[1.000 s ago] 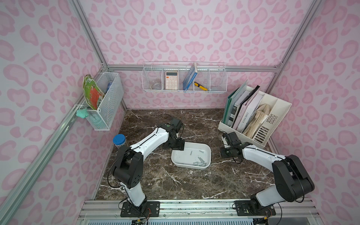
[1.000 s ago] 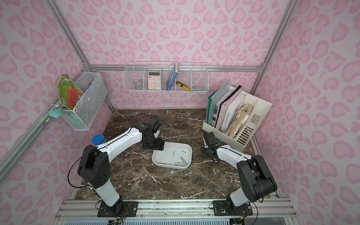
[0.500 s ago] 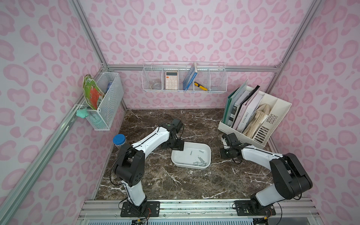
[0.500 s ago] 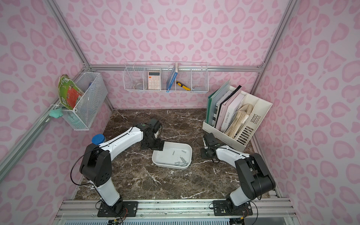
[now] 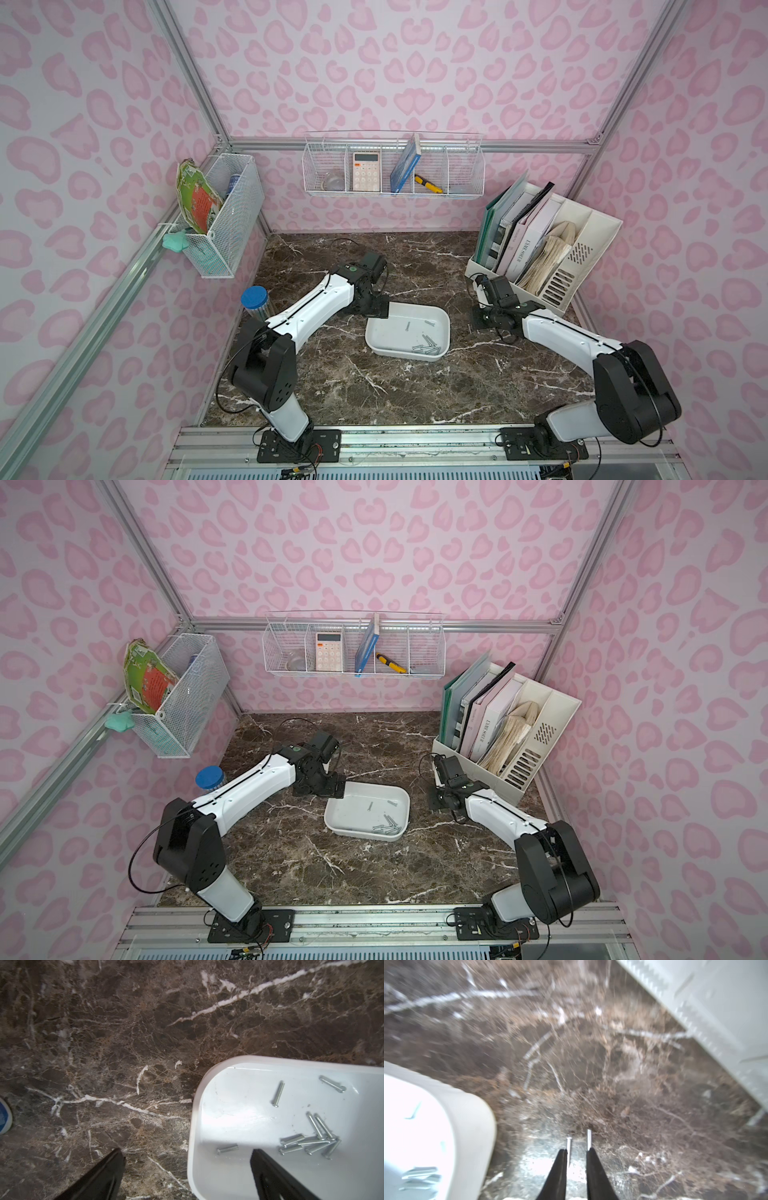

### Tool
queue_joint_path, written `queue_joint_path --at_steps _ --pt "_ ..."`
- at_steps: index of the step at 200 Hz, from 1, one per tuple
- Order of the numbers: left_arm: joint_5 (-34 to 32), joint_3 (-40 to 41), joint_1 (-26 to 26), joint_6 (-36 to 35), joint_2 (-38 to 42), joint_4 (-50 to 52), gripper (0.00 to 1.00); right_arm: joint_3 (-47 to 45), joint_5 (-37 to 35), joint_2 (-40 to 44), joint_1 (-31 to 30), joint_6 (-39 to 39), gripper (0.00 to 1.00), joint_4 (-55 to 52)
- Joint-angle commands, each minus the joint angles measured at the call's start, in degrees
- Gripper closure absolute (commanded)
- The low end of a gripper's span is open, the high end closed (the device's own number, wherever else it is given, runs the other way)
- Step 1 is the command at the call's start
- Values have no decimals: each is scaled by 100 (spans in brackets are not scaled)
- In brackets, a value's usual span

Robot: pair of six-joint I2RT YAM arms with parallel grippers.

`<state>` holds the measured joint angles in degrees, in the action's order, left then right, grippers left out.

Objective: Take out the screws from the storage box
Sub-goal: Place the screw at the center of the board, then pick up the screw from the storage box.

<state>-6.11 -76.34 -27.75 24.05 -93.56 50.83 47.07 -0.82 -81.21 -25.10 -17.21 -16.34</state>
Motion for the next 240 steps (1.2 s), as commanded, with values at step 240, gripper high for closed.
queue_joint_path --at_steps 240 --pt "839 438 501 278 524 -719 2 2094 -718 -2439 -1967 1078 75 -660"
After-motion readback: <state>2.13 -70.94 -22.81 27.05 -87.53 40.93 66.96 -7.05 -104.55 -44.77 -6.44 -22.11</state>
